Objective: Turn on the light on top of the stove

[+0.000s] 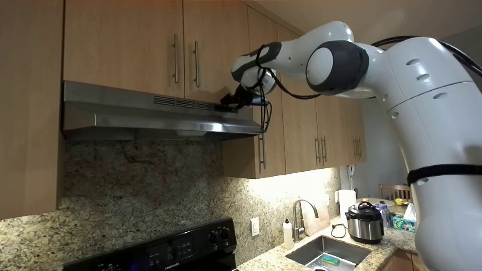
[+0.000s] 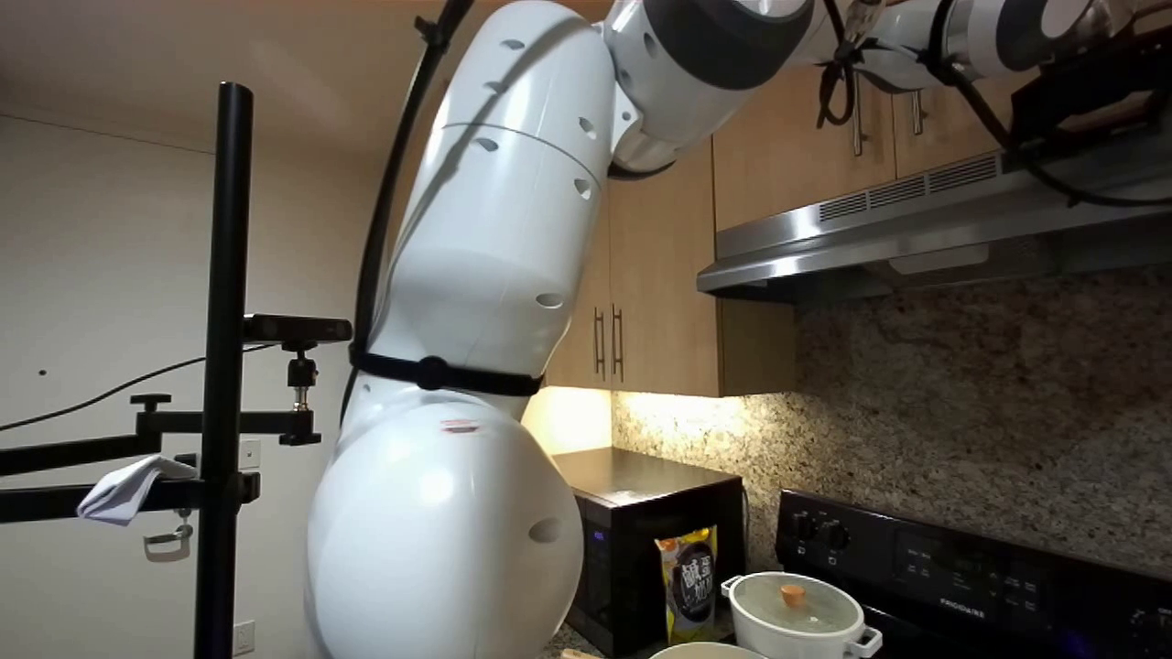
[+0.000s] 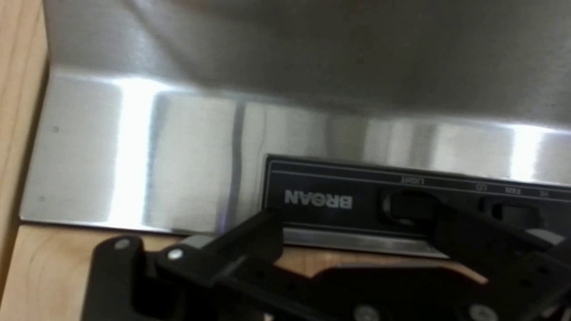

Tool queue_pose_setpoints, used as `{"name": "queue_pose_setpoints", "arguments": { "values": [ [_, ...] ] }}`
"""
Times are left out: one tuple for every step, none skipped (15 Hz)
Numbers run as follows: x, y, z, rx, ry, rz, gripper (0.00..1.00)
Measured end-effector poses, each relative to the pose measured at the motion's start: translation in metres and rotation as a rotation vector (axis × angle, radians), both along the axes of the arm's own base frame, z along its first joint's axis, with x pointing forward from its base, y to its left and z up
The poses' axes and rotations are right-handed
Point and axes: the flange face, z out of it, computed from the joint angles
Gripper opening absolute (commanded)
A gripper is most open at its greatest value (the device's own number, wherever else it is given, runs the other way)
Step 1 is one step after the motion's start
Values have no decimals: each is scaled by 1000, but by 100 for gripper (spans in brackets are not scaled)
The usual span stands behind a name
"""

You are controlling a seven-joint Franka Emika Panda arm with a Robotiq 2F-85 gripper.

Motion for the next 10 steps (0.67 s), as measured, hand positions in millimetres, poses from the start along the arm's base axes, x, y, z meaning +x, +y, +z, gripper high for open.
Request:
{"name": "queue_pose_setpoints", "arguments": {
  "values": [
    [0, -1, 0, 0, 0, -1, 100],
    [0, -1, 0, 0, 0, -1, 100],
    [-1, -2, 0, 0, 0, -3, 100],
    [-1, -3, 1, 0, 0, -5, 100],
    [-2, -5, 1, 0, -1, -8, 100],
    [-3, -6, 2, 0, -3, -12, 100],
    [-4, -8, 3, 1, -5, -16, 100],
    [-6, -9, 5, 3, -7, -20, 100],
    [-7, -11, 6, 5, -8, -25, 100],
    [-8, -14, 7, 5, -10, -31, 100]
  ]
}}
